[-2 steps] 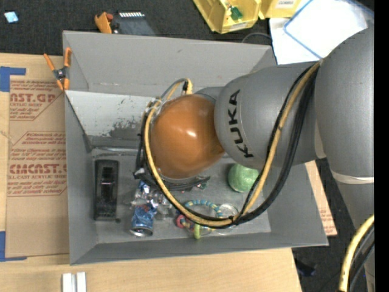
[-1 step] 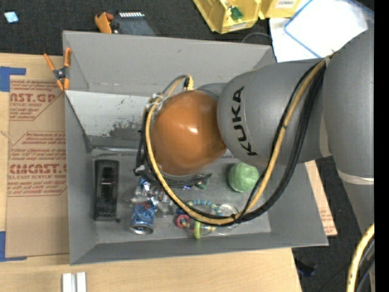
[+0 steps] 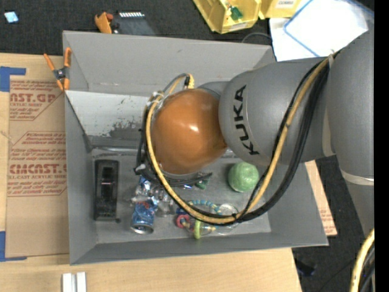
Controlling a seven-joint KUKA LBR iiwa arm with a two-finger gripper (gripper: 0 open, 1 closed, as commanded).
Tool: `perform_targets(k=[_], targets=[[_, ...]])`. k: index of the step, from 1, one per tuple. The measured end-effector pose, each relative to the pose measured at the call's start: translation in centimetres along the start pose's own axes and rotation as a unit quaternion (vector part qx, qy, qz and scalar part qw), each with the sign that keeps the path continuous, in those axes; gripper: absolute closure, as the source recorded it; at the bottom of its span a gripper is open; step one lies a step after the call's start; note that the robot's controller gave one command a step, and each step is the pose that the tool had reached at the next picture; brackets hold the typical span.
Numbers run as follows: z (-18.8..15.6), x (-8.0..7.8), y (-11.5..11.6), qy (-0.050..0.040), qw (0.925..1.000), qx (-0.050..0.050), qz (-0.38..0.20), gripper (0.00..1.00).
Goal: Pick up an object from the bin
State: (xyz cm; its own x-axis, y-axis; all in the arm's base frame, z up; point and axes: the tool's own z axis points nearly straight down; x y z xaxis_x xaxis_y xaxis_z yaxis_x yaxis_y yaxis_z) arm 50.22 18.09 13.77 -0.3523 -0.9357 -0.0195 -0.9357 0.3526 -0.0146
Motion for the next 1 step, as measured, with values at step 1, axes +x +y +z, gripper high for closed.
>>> perform_targets(k=[1], targets=[[-3.10, -0.07, 0.05, 0.0001, 1.0000, -0.001, 0.000, 1.00]])
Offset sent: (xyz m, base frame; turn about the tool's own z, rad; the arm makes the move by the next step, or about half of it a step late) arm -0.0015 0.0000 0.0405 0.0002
